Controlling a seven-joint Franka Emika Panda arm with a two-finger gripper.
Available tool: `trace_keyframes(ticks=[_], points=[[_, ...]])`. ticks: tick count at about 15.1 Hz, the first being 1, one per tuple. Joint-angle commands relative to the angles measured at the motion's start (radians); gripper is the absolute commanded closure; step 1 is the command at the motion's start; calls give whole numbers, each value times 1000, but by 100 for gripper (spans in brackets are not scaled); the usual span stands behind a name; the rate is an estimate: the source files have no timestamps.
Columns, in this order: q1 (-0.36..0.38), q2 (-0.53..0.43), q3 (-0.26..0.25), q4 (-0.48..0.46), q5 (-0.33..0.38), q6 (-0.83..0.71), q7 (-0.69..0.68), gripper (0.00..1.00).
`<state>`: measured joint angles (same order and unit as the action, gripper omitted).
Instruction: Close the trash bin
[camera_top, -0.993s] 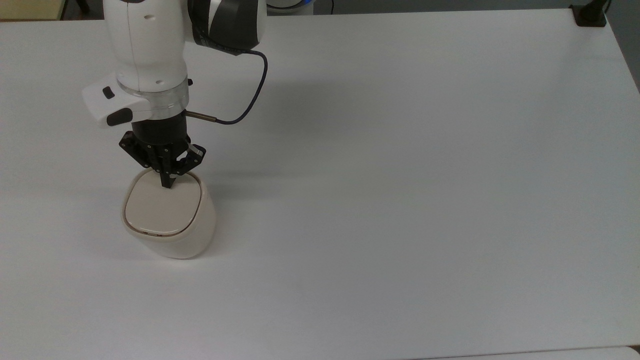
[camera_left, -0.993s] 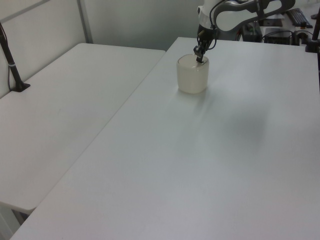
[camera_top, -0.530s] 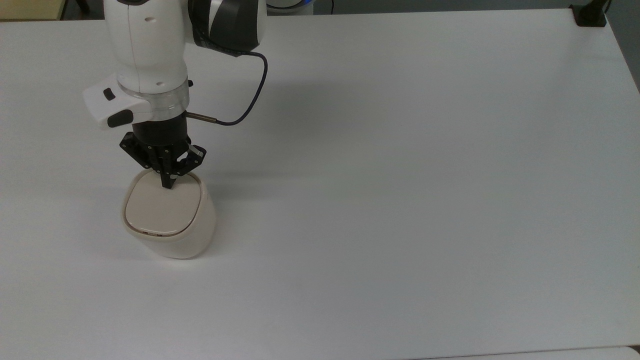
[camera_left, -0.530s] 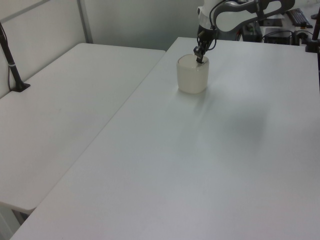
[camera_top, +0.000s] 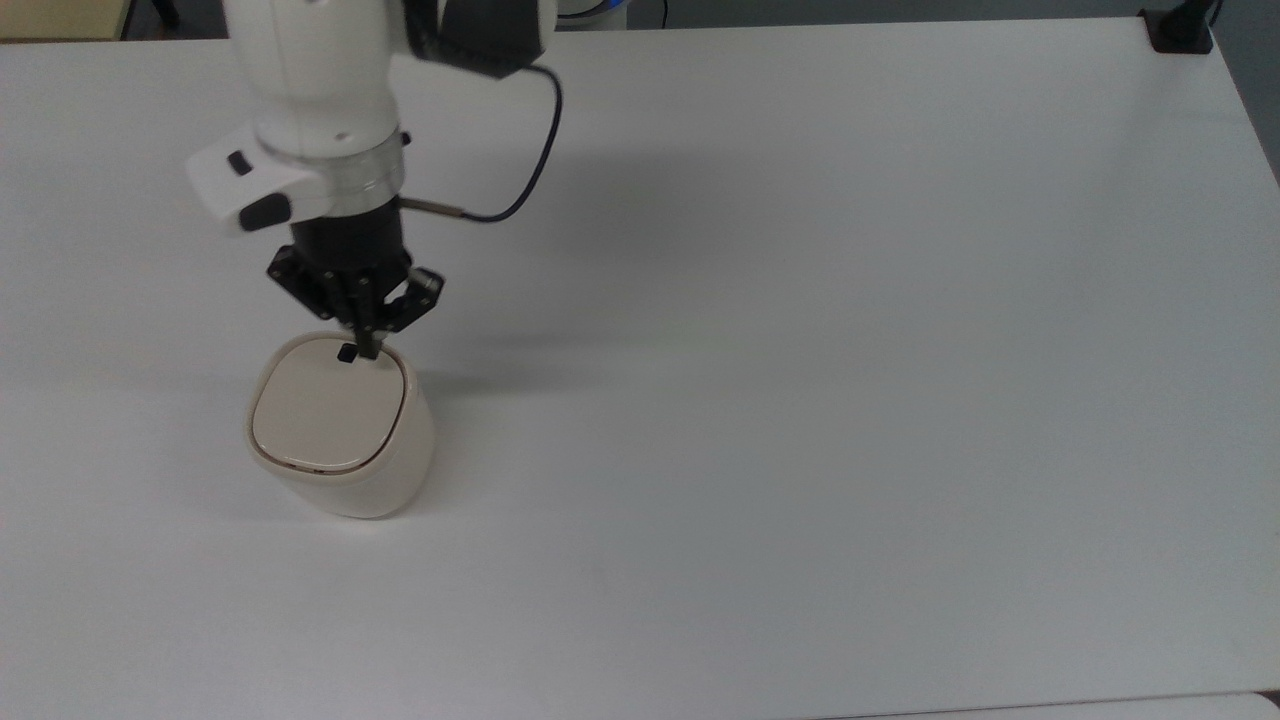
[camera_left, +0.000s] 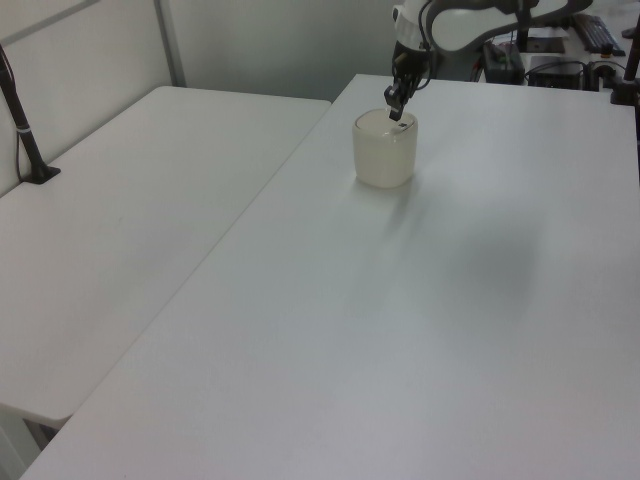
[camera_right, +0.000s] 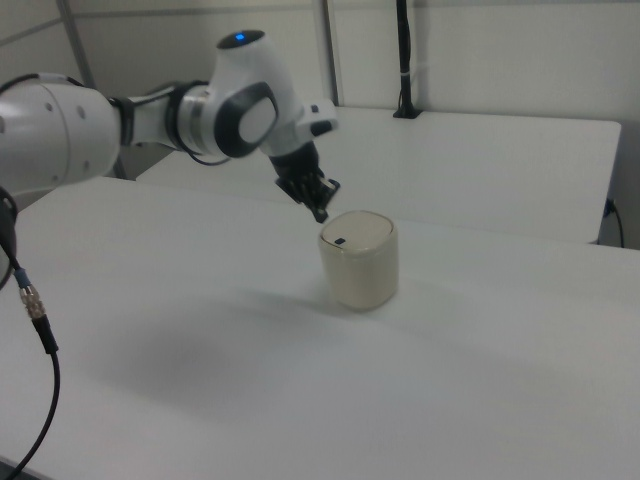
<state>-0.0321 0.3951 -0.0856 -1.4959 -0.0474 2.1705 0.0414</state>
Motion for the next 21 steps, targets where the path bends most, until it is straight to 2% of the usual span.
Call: trace_keyframes(ticks=[1, 5, 9, 10, 12, 14, 16, 17, 18, 21], points=[[76, -116, -5, -17, 12, -170, -20, 100], [145, -192, -16, -18, 3, -316, -23, 100], [175, -269, -17, -18, 3, -469, -32, 100], [181, -286, -17, -18, 3, -497, -32, 97], [181, -298, -17, -18, 4, -521, -34, 84], [178, -298, -17, -17, 4, -528, -34, 61], [176, -298, -17, -17, 3, -528, -34, 17], [178, -295, -19, -17, 1, -528, -34, 5], [176, -295, -19, -18, 0, -528, -34, 0], [169, -295, -17, -17, 1, -523, -32, 0]])
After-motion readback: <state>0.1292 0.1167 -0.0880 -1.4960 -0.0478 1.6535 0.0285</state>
